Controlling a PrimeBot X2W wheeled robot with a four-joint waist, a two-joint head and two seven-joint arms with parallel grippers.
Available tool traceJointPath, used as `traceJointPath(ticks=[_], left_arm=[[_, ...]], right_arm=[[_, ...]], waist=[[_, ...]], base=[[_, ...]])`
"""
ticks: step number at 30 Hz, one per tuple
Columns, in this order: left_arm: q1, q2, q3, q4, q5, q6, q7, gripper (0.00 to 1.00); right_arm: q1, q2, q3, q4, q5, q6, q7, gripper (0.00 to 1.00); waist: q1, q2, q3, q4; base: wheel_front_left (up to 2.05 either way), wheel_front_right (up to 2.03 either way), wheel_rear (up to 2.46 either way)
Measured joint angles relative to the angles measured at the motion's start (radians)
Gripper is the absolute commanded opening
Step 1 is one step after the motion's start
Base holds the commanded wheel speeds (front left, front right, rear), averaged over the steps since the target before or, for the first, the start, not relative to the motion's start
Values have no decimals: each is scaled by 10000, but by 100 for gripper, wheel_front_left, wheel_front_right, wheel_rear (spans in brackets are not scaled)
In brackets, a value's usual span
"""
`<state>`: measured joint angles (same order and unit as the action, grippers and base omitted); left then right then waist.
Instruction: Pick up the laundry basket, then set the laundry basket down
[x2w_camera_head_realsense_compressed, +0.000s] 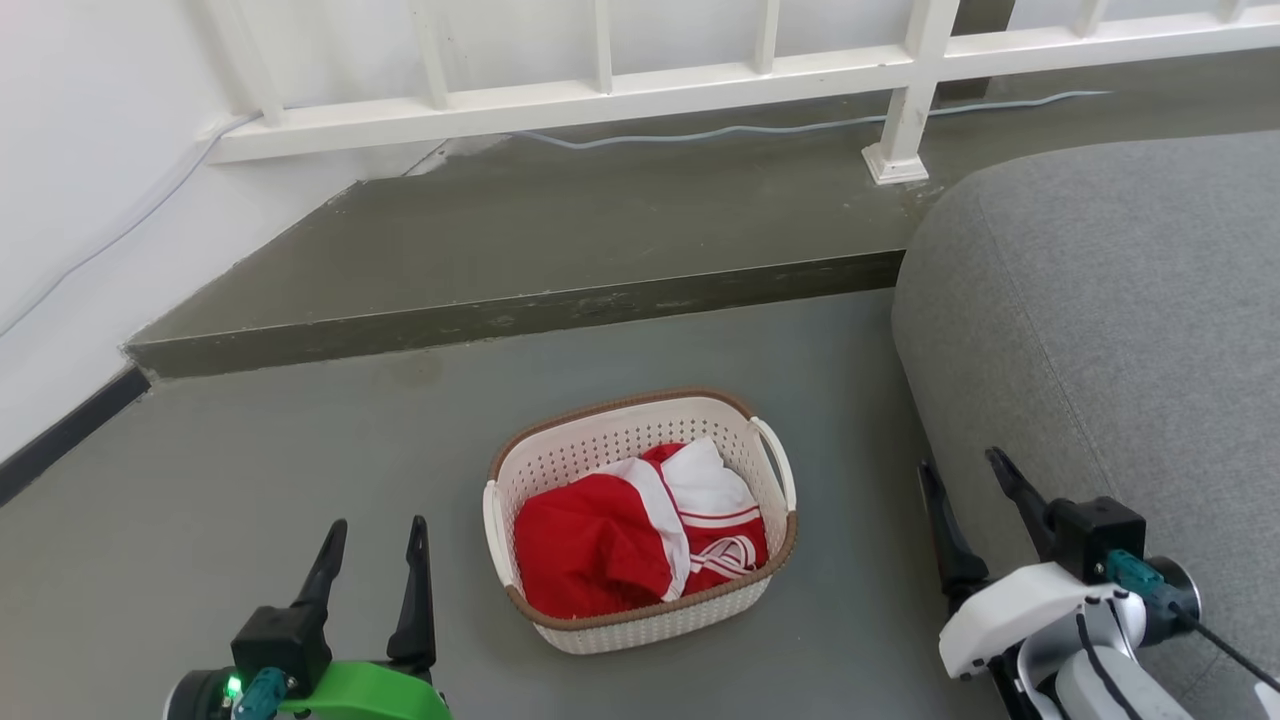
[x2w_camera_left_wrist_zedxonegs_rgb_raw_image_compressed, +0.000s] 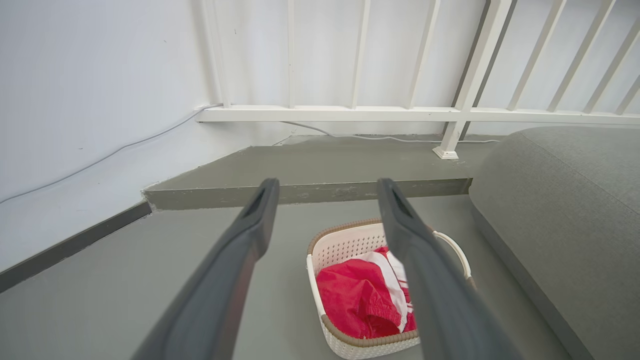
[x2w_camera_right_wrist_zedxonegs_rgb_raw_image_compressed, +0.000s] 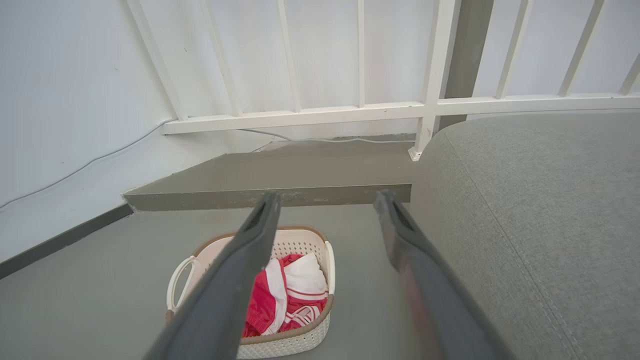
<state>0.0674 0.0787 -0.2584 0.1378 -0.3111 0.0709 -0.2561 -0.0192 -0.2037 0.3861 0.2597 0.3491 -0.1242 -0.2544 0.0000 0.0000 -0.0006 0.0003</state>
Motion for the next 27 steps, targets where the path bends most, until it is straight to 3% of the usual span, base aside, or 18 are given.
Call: traceJointPath(ticks=[13,27], left_arm=[[157,-65,-19,303,-648,-104,77,0],[154,-94,337,255,-2654,-357,489,0]], right_arm=[[398,222,-155,211,677,180,59,0],[396,428,-750,71,2614,449,502,0]], waist=[[0,0,11,4],[0,0,20,2]], base=[[0,0,0],[0,0,0]])
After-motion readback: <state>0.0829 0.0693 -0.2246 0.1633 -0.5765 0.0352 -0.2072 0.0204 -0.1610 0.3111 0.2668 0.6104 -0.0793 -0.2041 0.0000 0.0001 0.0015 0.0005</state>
